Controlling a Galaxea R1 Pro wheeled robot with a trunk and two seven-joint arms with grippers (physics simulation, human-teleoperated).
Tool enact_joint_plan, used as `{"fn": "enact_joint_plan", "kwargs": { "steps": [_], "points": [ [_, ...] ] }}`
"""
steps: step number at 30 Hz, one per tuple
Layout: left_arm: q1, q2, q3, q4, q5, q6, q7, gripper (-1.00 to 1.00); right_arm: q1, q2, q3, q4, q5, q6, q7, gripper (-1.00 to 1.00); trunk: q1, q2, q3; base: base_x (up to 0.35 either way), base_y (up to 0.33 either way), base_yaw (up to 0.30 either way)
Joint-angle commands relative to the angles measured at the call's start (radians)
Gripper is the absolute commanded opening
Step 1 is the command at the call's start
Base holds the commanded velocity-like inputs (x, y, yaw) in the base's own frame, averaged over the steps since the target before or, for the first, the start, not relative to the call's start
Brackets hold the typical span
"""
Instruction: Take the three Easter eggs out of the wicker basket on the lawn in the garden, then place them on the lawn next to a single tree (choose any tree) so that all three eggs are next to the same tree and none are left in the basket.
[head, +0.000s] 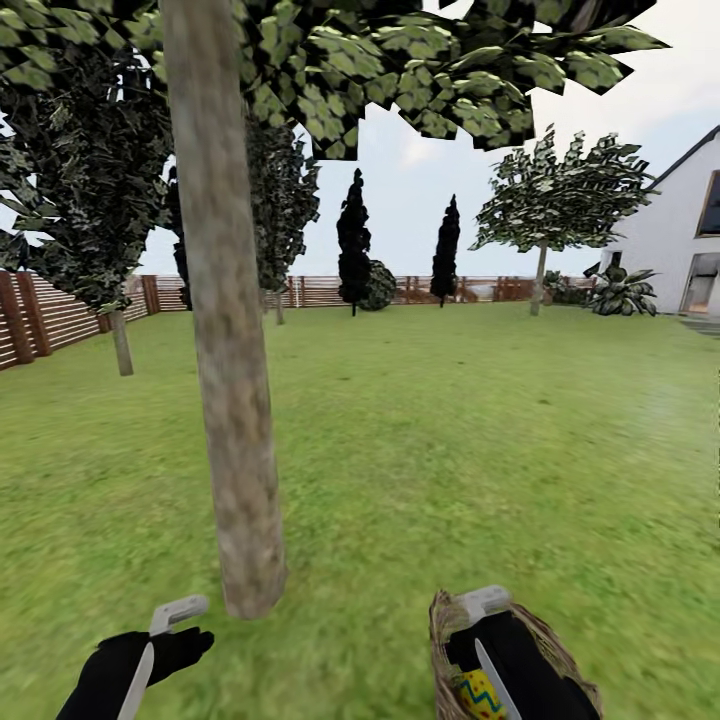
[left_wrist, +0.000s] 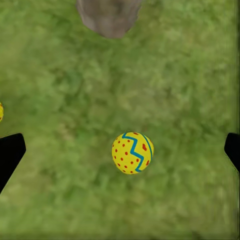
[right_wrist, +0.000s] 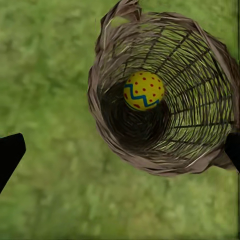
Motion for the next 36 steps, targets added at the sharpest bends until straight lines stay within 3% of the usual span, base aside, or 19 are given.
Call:
{"fn": "enact_joint_plan", "kwargs": {
  "steps": [1, 10, 27, 36],
  "points": [
    [-0.001, -0.001, 0.003, -0.002, -0.004, 0.005, -0.006, 1.00, -0.001, -0.001, 0.002, -0.002, 0.000, 0.004, -0.004, 1.00, 0.000, -0.001, -0.001, 0.000, -0.347, 0.000],
    [-0.001, -0.020, 0.002, -0.001, -0.005, 0.004, -0.006, 1.00, -0.001, 0.000, 0.006, -0.001, 0.002, 0.004, -0.005, 1.00, 0.000, -0.001, 0.001, 0.000, -0.347, 0.042],
    [-0.001, -0.022, 0.002, -0.001, -0.005, 0.005, -0.006, 1.00, -0.001, -0.001, 0.005, 0.003, 0.001, 0.004, -0.004, 1.00, 0.000, -0.001, 0.013, 0.000, -0.347, 0.134],
    [-0.001, -0.032, 0.002, -0.001, -0.007, 0.008, -0.005, 1.00, -0.001, 0.000, 0.005, 0.003, 0.000, 0.004, -0.004, 1.00, 0.000, -0.001, 0.013, -0.213, -0.254, 0.001]
  ]
}}
